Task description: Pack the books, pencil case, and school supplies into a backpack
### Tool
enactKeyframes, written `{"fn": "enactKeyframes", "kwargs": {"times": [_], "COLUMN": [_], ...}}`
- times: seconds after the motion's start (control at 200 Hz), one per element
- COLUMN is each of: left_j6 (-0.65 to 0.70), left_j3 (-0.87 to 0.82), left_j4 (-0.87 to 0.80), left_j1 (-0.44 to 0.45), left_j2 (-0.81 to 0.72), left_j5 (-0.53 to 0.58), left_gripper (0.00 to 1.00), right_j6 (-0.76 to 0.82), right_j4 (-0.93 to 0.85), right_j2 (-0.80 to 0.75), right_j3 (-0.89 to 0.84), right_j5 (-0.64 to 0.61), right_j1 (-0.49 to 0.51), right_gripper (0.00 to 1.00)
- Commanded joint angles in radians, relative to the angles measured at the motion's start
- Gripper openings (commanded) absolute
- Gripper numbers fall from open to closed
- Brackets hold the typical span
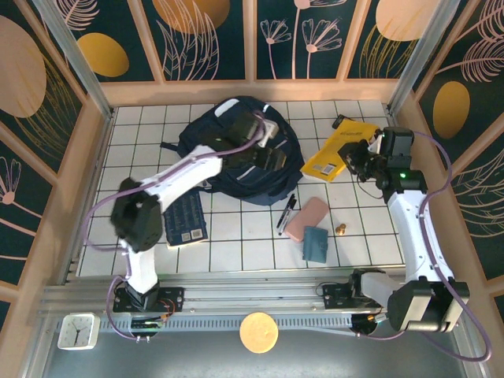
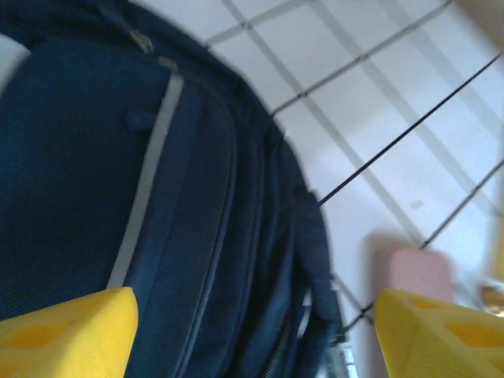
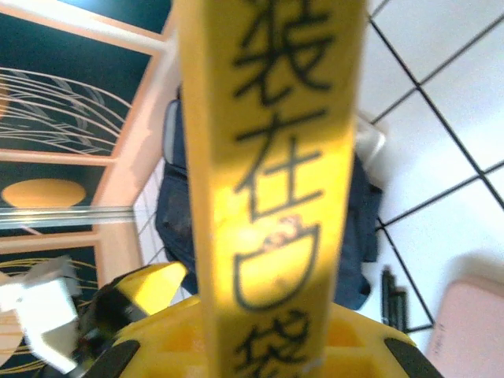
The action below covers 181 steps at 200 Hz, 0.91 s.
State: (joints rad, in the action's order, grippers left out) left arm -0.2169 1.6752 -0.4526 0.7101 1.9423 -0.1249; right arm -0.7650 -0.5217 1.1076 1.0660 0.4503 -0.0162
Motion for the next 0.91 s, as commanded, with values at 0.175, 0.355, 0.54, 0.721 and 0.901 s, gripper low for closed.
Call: {"fn": "enactKeyframes", "kwargs": {"times": [0.175, 0.355, 0.54, 0.721, 0.901], "left_j6": [0.163, 0.141, 0.133, 0.133, 0.129], "left_j3": [0.264, 0.352, 0.437, 0.451, 0.499], "left_j4": [-0.166, -0.169, -0.209, -0.232, -0.267], "left_j1": [0.049, 0.064, 0.065, 0.065, 0.061], "left_j2": [0.244, 0.341, 0.422, 0.47, 0.525], "left_j5": [0.172, 0.216, 0.337, 0.348, 0.341], "left_gripper": [0.77, 0.79, 0.77, 0.7, 0.34], "right_j6": [0.051, 0.05, 0.057, 0.057, 0.055], "right_j4": [-0.039, -0.034, -0.034, -0.025, -0.025], "right_j2": [-0.033, -0.013, 0.01, 0.015, 0.006], "right_j3": [-0.008, -0.007, 0.014, 0.009, 0.009], "right_j5": [-0.012, 0.014, 0.038, 0.054, 0.065], "right_j1": [-0.039, -0.056, -0.057, -0.058, -0.059], "right_gripper": [0.0, 0.0, 0.0, 0.0, 0.0]}}
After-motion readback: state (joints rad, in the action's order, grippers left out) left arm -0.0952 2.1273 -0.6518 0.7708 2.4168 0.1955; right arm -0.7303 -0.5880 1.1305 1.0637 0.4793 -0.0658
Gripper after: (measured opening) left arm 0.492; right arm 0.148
